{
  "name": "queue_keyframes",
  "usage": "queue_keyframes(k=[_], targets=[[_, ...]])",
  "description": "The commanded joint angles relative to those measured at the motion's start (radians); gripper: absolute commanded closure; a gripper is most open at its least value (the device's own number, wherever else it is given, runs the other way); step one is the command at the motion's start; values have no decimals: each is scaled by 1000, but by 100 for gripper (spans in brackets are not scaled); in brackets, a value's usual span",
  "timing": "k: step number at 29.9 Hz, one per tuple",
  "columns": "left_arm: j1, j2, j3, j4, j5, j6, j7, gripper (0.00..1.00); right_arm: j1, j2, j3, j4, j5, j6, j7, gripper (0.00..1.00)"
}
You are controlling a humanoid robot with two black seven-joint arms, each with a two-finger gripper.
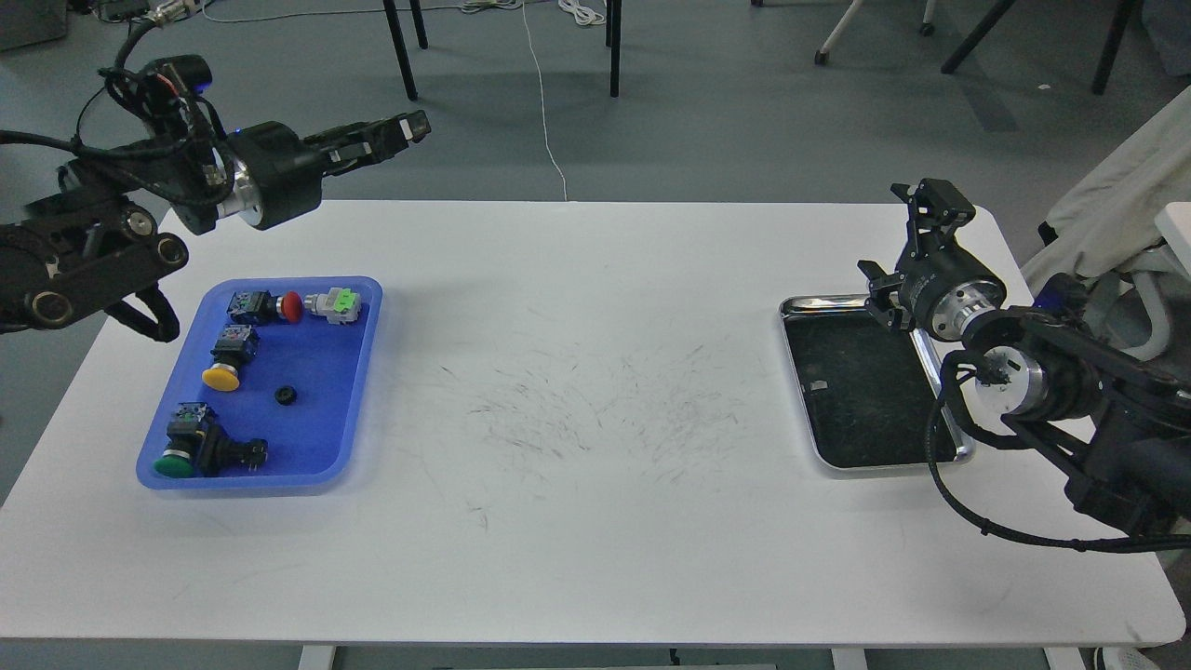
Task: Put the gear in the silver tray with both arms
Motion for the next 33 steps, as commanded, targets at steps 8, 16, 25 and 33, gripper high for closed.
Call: queue_keyframes(k=[8,16,25,33], targets=[[-48,-167,25,-13,82,-1,0,91,1,-2,0,0,0,-4,0,1],[-36,-403,131,45,124,16,0,92,23,-11,8,10,3,-7,-9,1],[36,-632,214,200,170,58,0,95,108,-70,2,11,14,-1,-13,1],[92,-656,245,353,178,59,0,95,161,-100,-3,8,23,-1,-20,1]])
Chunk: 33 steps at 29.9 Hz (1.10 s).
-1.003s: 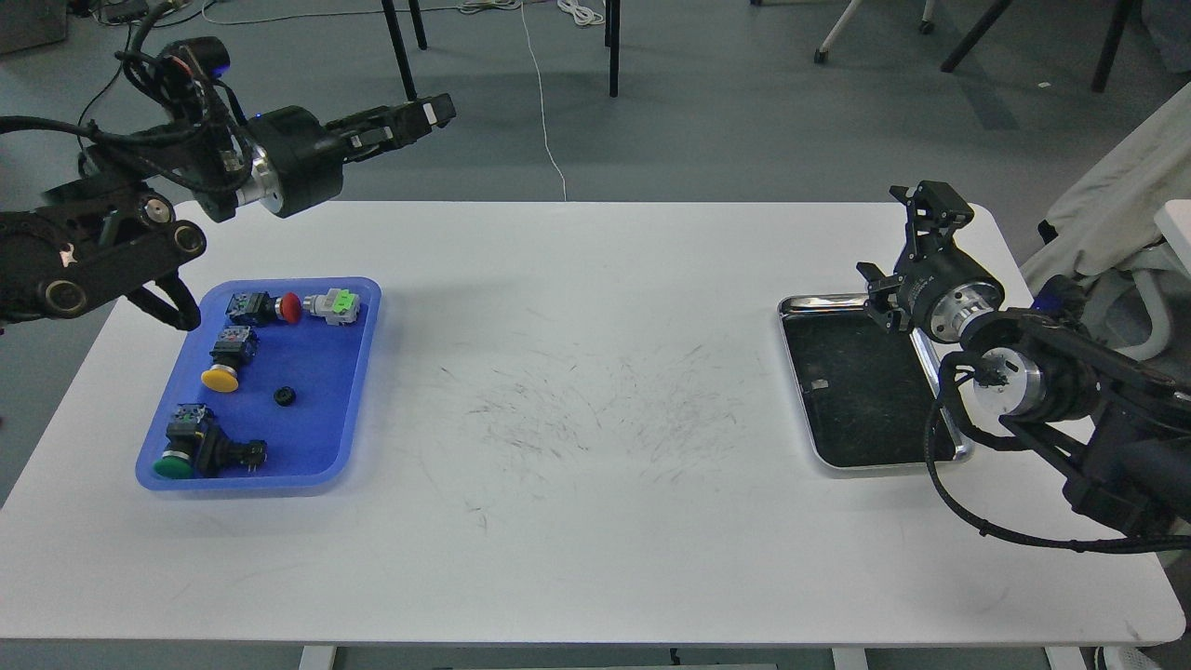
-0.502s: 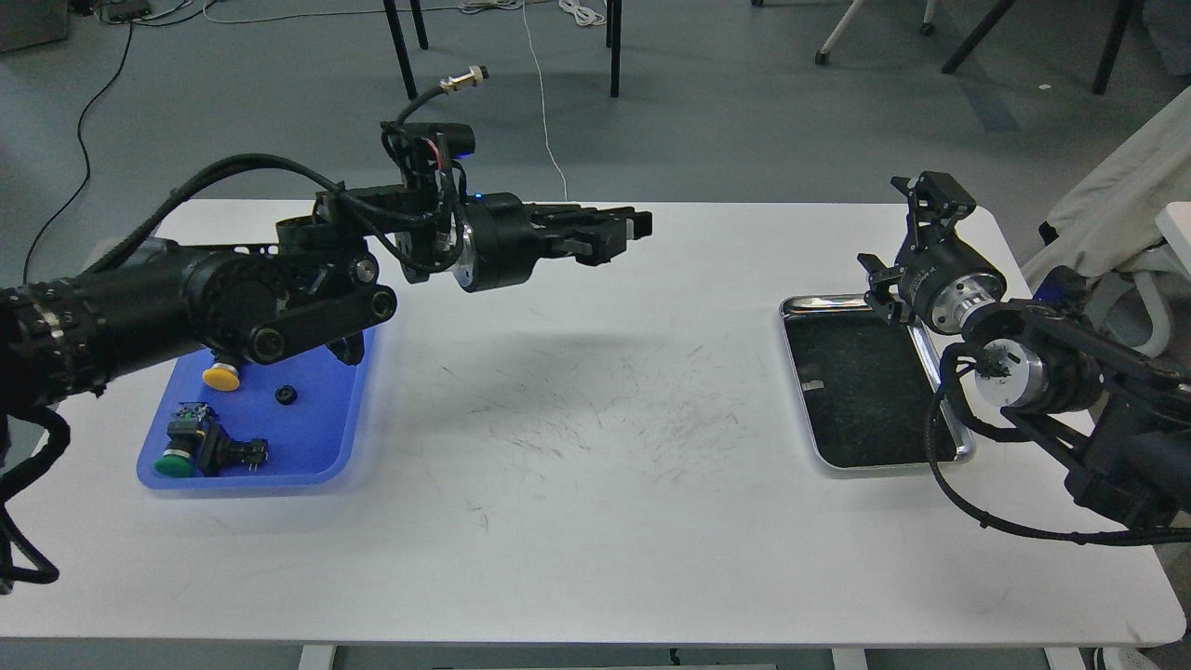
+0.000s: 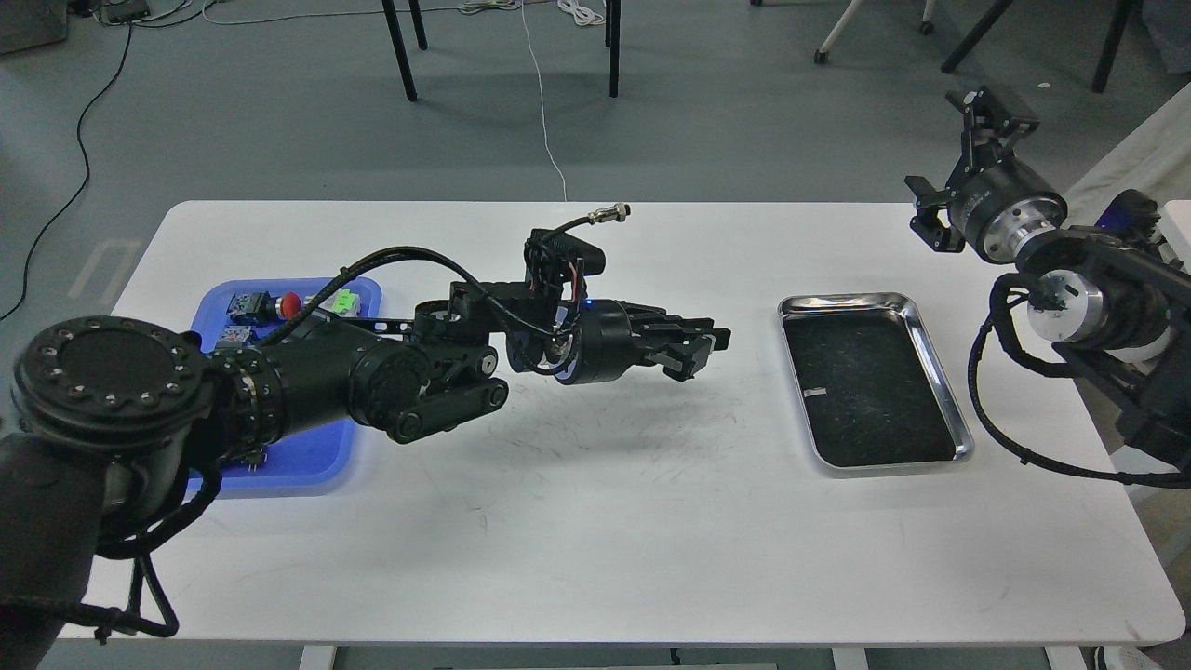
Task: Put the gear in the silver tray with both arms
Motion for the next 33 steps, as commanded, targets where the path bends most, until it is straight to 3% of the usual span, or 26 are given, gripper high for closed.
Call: queue_keyframes(k=[1,10,33], targets=[[30,-1,3,60,-1,1,0,95,7,-3,0,-3,0,0,-3,1],[111,-1,-6,87,-1,20,0,95,15,-3,0,-6,-1,0,-6,1],[226,-1,-33,11,-3,77,0,93,58,-1,-37,-10,-4,2,-35,1]])
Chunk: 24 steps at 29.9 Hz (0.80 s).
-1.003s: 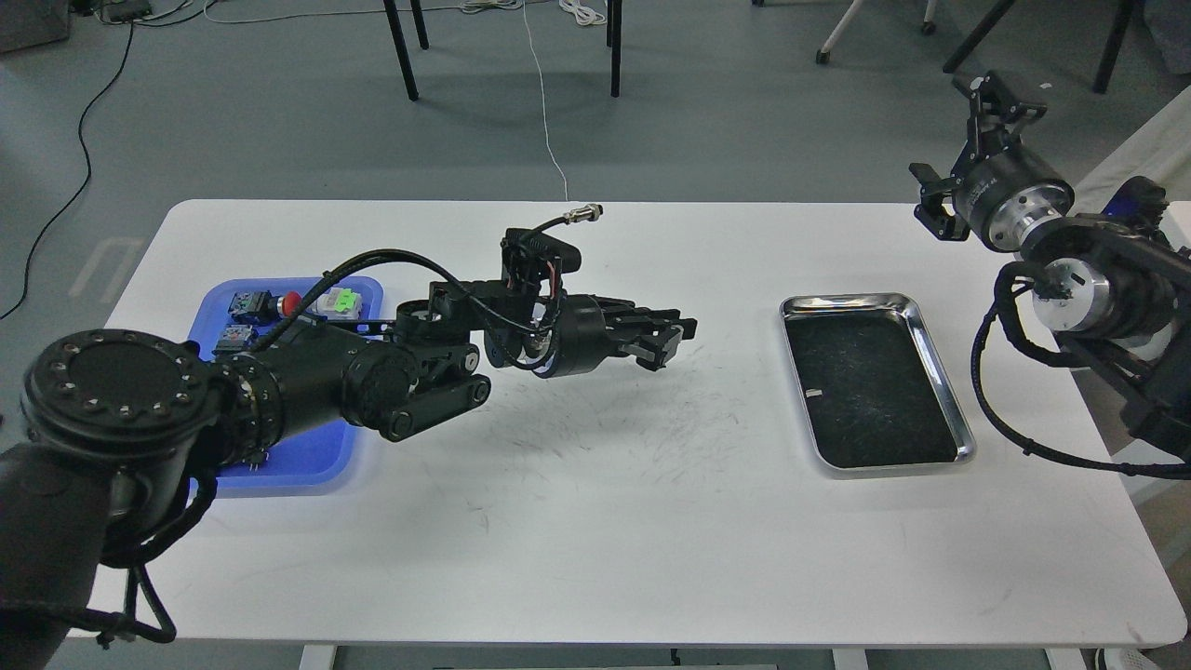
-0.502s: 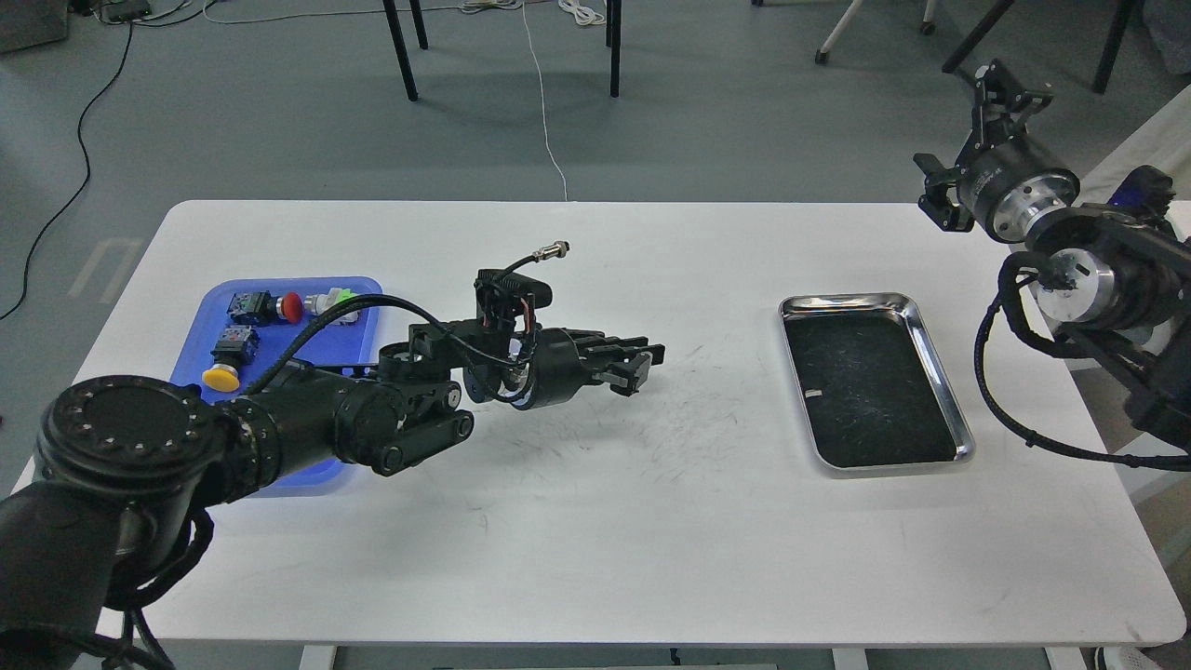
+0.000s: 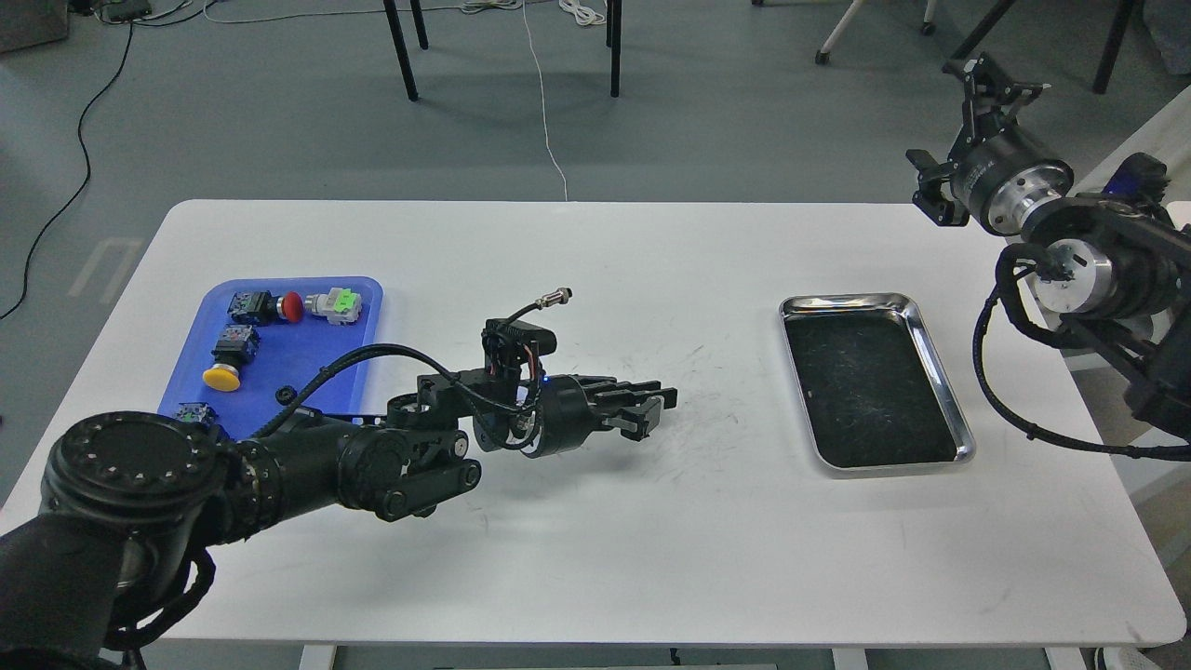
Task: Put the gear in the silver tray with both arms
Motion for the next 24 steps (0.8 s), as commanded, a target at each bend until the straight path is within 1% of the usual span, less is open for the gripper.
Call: queue_keyframes(k=[1,9,15,18,22,24], targets=[[7,0,-11,0,0,5,0,93,-1,0,0,-4,-2,0,-1,1],[10,0,-24,-12,-8,6,0,89,1,3,-40,-21,-2,-6,0,1],[15,0,-27,-20,-8,6,0,80,1,3,-41,-22,-2,-8,0,1],[15,0,-28,-20,-8,6,0,74,1,3,-41,-22,-2,-8,0,1],[15,0,-28,-20,-12,6,0,70,1,3,-43,-21,-2,-8,0,1],[15,0,-30,-20,-17,6,0,65,1,3,-43,-21,-2,-8,0,1]])
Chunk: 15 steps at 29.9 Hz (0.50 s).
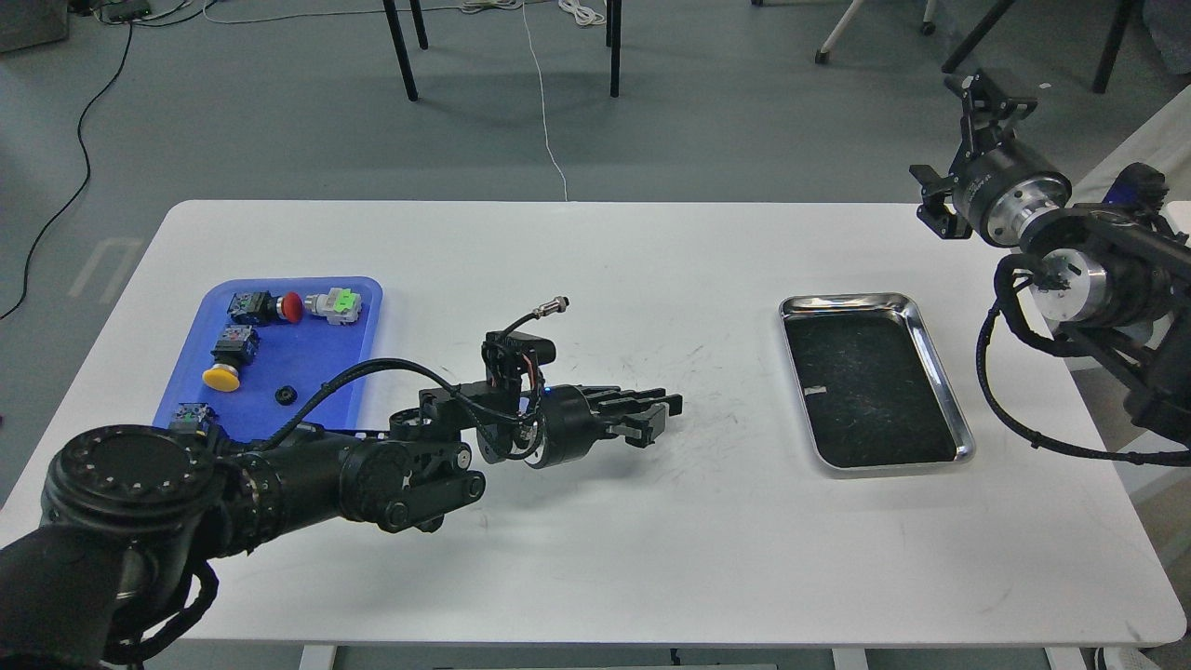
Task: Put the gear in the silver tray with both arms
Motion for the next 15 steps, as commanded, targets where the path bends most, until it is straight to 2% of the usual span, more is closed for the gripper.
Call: queue_keyframes(k=[1,9,15], targets=[[2,0,-4,0,-3,0,0,64,0,0,-1,1,0,0,0,1],[3,0,-32,0,-4,-2,0,57,-3,1,-1,0,-5,-1,0,1],[-8,0,-156,14,-6,-8,0,53,0,1,-1,1,3,2,2,1]])
